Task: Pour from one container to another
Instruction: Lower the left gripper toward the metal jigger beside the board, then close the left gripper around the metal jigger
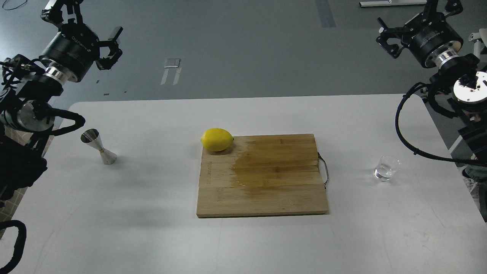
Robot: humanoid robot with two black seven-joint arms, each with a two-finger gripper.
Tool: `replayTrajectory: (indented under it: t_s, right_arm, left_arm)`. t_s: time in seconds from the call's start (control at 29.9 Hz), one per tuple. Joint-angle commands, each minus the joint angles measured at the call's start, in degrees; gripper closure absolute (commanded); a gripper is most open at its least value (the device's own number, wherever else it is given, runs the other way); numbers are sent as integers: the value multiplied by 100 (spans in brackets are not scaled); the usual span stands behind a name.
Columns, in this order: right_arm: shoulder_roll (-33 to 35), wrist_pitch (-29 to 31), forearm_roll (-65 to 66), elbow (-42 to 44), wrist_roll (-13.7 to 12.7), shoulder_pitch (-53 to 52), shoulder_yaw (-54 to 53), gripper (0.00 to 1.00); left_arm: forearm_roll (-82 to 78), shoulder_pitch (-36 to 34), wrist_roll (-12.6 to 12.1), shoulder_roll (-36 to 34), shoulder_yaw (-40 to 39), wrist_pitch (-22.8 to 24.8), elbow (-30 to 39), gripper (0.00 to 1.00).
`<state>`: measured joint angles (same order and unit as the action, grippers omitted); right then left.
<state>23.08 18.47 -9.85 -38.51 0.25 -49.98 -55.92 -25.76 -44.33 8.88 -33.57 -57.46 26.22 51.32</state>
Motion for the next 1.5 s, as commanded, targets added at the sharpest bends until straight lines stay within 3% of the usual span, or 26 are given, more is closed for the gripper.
replayTrajectory:
  t_s: [0.0, 0.23, 0.37, 0.43, 0.63, 0.8, 1.04, 1.47]
  right_arm:
    - [21, -1, 10, 1, -8, 6, 20, 0]
    - [39, -1, 10, 1, 1, 6, 29, 0]
    - [30, -19, 36, 1, 1, -3, 29, 0]
    - [30, -19, 36, 1, 1, -3, 29, 0]
    - [12, -28, 36, 1, 1, -3, 37, 0]
    - [12, -28, 36, 1, 1, 15, 37, 0]
    - [12, -28, 36, 1, 1, 15, 37, 0]
    - [48, -28, 36, -8, 1, 68, 37, 0]
  left_arm:
    - [-1043, 117, 246, -378, 50, 178, 553, 2]
    - [-2976, 636, 738, -1362, 50, 178, 2179, 2]
    - [-5065, 1145, 1124, -1828, -99, 112, 3241, 2]
    - [-5657, 1286, 1274, -1969, -108, -116, 3480, 2]
    - [-8387, 2093, 1854, -2821, 146, -1749, 4026, 2]
    - [-9902, 2787, 1912, -3007, 191, -2796, 3956, 2]
    - [-9924, 3755, 1912, -2989, 173, -3369, 3272, 2]
    - [-9290, 4002, 1912, -1900, 121, -3616, 1390, 2]
